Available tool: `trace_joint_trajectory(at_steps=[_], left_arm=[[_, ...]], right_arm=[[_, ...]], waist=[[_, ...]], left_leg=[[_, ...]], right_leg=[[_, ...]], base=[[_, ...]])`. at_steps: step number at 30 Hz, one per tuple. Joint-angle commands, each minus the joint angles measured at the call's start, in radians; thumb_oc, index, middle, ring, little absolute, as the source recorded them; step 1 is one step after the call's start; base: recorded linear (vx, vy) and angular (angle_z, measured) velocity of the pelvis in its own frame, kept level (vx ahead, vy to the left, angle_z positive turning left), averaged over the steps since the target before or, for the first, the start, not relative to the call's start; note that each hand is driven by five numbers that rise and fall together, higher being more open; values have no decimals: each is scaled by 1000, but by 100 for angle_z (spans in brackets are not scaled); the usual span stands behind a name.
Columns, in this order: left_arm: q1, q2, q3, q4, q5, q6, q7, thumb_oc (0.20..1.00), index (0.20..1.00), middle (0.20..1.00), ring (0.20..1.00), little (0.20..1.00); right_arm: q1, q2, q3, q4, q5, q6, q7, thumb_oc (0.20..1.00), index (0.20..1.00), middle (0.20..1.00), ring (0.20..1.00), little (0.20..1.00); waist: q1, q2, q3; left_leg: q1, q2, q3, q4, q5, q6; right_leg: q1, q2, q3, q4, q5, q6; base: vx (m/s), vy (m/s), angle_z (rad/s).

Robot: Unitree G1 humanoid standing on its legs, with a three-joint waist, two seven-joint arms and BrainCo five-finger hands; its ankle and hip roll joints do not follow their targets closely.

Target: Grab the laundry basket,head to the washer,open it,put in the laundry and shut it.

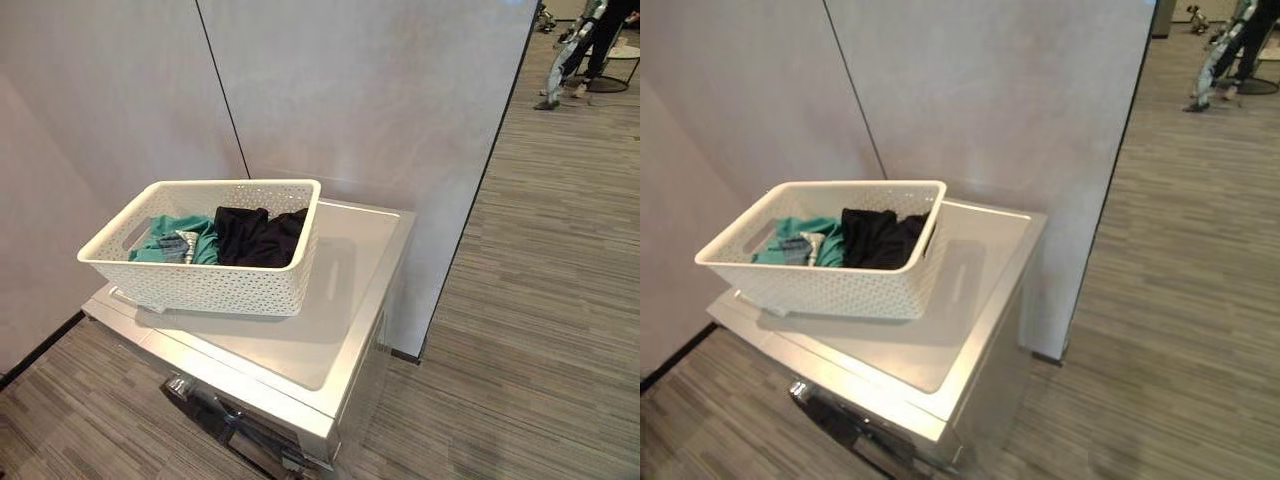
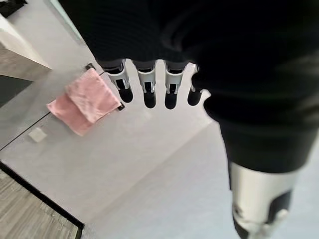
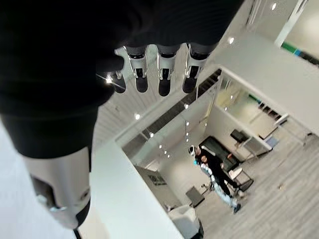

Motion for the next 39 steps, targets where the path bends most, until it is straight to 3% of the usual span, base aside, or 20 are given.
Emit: trace_joint_trajectory(at_steps=[1,3,10,15,19,21,22,28,39], left_arm=[[-32,27,88,-1,6,-47,33,1000,1000,1000,1000,1000],[11,2,147,79,-8,-40,33,1000,1000,1000,1000,1000],[48,-90,169,201,41,-2,28,1000,1000,1000,1000,1000],[69,-169,160,221,49,2,32,1000,1000,1000,1000,1000],[104,-266,141,217,64,-1,46,1000,1000,1000,1000,1000],[106,-266,142,216,65,-1,47,1000,1000,1000,1000,1000],[111,-291,124,235,74,3,44,1000,1000,1000,1000,1000],[113,-307,109,291,94,8,45,1000,1000,1000,1000,1000],[105,-298,89,284,128,10,57,1000,1000,1000,1000,1000]], right_arm=[[-51,-11,-13,-22,-41,-3,-59,1000,1000,1000,1000,1000],[-50,7,10,28,-64,11,-83,1000,1000,1000,1000,1000],[6,76,50,178,-79,50,-96,1000,1000,1000,1000,1000],[8,134,103,312,-11,46,-87,1000,1000,1000,1000,1000],[3,226,172,532,163,16,-44,1000,1000,1000,1000,1000],[-2,220,178,544,170,7,-42,1000,1000,1000,1000,1000],[-5,230,211,678,223,12,-12,1000,1000,1000,1000,1000],[-38,235,318,923,262,29,62,1000,1000,1000,1000,1000],[-24,250,390,892,239,28,100,1000,1000,1000,1000,1000]], waist=[[0,-26,-14],[-2,-19,-14],[-13,-22,1],[-15,-31,3],[-13,-43,7],[-14,-44,9],[-13,-51,9],[-2,-64,22],[-8,-72,32]], left_leg=[[49,0,-4,10,-57,-20],[58,-2,7,12,-63,-15],[62,0,7,38,-76,-16],[65,4,7,33,-71,-18],[62,9,8,36,-71,-21],[56,9,10,40,-64,-20],[58,8,8,57,-81,-20],[31,4,5,110,-97,-18],[15,5,-13,147,-102,-21]], right_leg=[[85,-19,40,-130,1,77],[83,-21,52,-130,1,77],[89,-16,62,-111,-13,66],[87,-9,63,-113,-10,63],[85,-5,61,-114,-8,61],[81,-5,60,-112,-2,59],[88,-5,62,-114,-8,60],[88,-8,61,-108,-6,56],[83,-2,59,-90,-16,46]], base=[[0,0,0],[15,-16,-4],[3,-30,-8],[7,-2,0],[-7,0,-1],[-24,-1,-2],[-21,-4,-3],[-17,0,0],[-5,-10,1]])
